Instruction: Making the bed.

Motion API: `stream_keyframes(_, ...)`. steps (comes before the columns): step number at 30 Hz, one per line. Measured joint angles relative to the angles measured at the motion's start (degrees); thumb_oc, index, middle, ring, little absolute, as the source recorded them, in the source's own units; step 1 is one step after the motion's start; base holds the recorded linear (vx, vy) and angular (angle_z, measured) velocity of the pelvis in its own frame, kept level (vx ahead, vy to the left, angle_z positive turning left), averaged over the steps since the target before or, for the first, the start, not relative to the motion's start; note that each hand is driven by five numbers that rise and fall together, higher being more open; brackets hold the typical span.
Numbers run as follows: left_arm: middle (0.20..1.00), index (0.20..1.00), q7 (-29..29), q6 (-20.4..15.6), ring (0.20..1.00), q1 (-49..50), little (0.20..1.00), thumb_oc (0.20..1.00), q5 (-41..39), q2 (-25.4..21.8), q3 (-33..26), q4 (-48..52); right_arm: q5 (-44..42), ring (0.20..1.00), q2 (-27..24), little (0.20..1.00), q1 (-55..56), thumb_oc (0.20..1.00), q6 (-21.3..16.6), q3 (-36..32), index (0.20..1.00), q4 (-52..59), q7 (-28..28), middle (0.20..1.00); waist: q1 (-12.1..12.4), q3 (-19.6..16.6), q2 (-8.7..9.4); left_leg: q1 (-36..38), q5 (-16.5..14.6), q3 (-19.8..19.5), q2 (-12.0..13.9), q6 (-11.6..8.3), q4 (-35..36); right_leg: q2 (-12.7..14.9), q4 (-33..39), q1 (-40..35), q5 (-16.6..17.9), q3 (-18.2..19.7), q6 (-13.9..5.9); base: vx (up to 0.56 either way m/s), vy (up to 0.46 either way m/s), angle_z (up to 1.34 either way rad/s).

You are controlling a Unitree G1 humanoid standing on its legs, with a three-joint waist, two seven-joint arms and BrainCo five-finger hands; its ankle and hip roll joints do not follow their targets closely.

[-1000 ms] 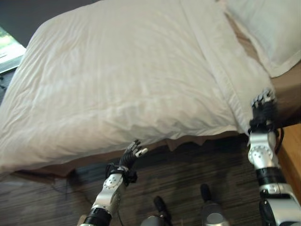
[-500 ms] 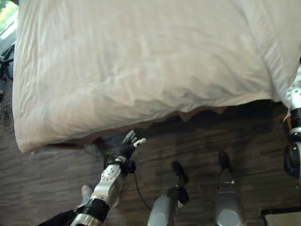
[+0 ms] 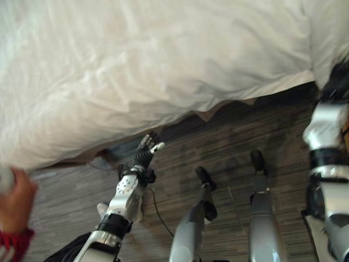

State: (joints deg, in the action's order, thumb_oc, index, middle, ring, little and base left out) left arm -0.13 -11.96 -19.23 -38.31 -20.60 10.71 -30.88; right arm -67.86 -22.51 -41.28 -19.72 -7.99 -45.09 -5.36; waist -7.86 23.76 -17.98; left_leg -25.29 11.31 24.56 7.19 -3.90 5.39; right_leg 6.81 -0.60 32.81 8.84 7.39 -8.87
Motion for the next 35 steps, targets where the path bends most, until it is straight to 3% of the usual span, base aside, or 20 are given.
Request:
stream_keyframes(6,1.000,1.000,0.18,0.90,1.000,-1.13,1.000,1.000,-1.81,2.54,-1.14,-2.06,2.21,0.209,4.84,0.209,16.72,0.209,5.25,-1.44,0.209,-2.37,0.84,0.209,-4.92,3.67,5.03,5.47,-0.62,0.23,-0.31,-0.43,0.26,0.26,0.12,-4.84,-0.26,1.09,-0.25,0.06,0.084,-0.06)
stream_keyframes(7,1.000,1.000,0.06,1.15,1.000,-0.67,1.000,1.000,-1.98,3.43,-1.35,-2.27,2.27,0.762,5.25,0.762,19.71,0.762,5.39,-1.71,0.762,-0.96,0.90,0.762,-6.03,4.48,6.22,8.02,-1.77,0.29,-0.26,-1.22,0.33,0.39,0.86,-7.64,-0.21,1.03,-0.28,0.10,0.091,-0.03)
stream_keyframes(8,1.000,1.000,-0.04,1.34,1.000,-0.03,1.000,1.000,-2.00,4.77,-1.83,-2.92,2.87,1.000,5.40,1.000,22.40,1.000,5.36,-1.52,1.000,0.80,1.00,1.000,-6.46,4.61,6.72,9.86,-2.35,0.37,-0.23,-1.34,0.34,0.51,1.59,-9.79,-0.38,0.98,-0.02,0.05,0.091,-0.09)
stream_keyframes(12,1.000,1.000,-0.27,2.64,1.000,3.97,1.000,1.000,-1.21,7.49,-1.31,-2.48,16.07,1.000,3.02,1.000,31.57,1.000,7.82,5.49,1.000,8.76,1.07,1.000,-7.55,4.19,8.88,16.54,-3.70,1.37,0.11,-1.94,0.35,1.04,2.86,-16.47,-0.33,-0.93,0.06,0.08,0.069,-0.10)
stream_keyframes(16,1.000,1.000,0.40,3.06,1.000,5.53,1.000,1.000,6.84,8.37,2.63,-3.91,33.98,1.000,2.38,1.000,34.11,1.000,10.90,13.30,1.000,11.66,0.64,1.000,-7.71,1.14,11.65,20.79,-4.28,1.02,0.86,-2.26,0.35,0.63,5.46,-22.27,-0.01,-2.14,0.56,0.07,0.049,0.04)
stream_keyframes(22,1.000,1.000,2.41,3.34,1.000,7.62,1.000,1.000,12.72,6.44,2.49,2.86,40.45,1.000,3.28,1.000,35.91,1.000,12.03,16.36,1.000,15.09,0.70,1.000,-5.92,-4.53,14.95,24.42,-4.76,-1.04,1.53,-2.23,0.34,0.14,6.25,-27.57,-0.59,-4.58,1.57,0.06,0.014,0.19)
stream_keyframes(24,1.000,1.000,3.84,3.03,1.000,9.81,1.000,1.000,15.53,4.51,2.08,6.52,43.29,1.000,3.48,1.000,37.61,1.000,12.08,18.19,1.000,15.57,0.64,1.000,-5.03,-9.26,16.15,24.87,-5.04,-1.93,1.55,-2.05,0.34,0.20,6.26,-28.86,-1.42,-5.69,1.66,0.03,0.016,0.20)
stream_keyframes(31,1.000,1.000,7.44,2.08,1.000,17.33,1.000,1.000,21.82,0.86,-1.13,18.63,54.38,1.000,3.17,1.000,43.12,1.000,11.94,19.77,1.000,24.30,-1.15,1.000,-2.10,-13.54,19.13,26.93,-5.46,-6.20,1.62,-1.99,0.34,0.35,6.26,-33.50,-2.96,-9.89,1.70,0.03,0.000,0.28)
stream_keyframes(35,1.000,1.000,7.72,1.85,1.000,22.61,1.000,1.000,23.81,-0.01,-2.71,21.86,56.73,1.000,2.89,1.000,44.74,1.000,11.84,19.60,1.000,29.55,-1.67,1.000,-0.55,-15.66,20.65,27.53,-5.88,-6.79,1.65,-2.03,0.35,0.38,6.28,-34.45,-3.85,-10.39,1.22,0.04,-0.012,0.10)
